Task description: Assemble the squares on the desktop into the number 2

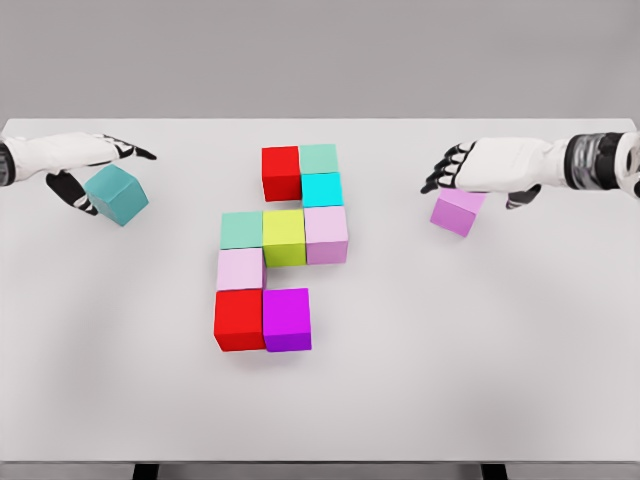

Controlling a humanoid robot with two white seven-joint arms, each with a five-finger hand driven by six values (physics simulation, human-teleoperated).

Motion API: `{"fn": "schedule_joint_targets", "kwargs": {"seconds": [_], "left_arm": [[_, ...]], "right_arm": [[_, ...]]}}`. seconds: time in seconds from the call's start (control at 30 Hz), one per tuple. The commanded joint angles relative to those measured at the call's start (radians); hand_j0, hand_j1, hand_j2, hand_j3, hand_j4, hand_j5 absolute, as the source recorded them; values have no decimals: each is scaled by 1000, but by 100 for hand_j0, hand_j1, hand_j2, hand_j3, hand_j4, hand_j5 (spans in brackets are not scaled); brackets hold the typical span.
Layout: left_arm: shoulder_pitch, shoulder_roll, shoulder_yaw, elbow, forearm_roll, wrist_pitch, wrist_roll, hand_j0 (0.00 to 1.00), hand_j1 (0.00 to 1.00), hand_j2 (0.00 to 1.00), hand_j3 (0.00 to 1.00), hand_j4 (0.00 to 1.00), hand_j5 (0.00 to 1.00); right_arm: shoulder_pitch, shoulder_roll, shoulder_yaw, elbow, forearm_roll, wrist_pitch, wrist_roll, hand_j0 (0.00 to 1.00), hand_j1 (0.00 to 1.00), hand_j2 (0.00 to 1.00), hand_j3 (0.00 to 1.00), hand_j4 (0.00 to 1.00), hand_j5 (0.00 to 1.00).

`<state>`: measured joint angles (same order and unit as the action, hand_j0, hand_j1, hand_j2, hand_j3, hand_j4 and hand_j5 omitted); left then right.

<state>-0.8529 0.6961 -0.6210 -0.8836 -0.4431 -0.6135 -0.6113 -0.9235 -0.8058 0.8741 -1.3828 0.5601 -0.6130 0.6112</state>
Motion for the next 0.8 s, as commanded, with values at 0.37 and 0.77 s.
{"fn": "schedule_joint_targets", "kwargs": {"seconds": [0.37, 0.77], "left_arm": [[3, -13, 3, 9, -51, 3, 0, 100, 100, 100, 100, 100, 100], [5, -41, 14, 64, -109, 3, 0, 95, 95, 95, 95, 95, 95]], "right_arm": [[-37, 50, 45, 73, 18, 2, 0, 100, 100, 100, 100, 100, 100], [-43, 80, 63, 123, 21, 2, 0, 100, 100, 100, 100, 100, 100]]}}
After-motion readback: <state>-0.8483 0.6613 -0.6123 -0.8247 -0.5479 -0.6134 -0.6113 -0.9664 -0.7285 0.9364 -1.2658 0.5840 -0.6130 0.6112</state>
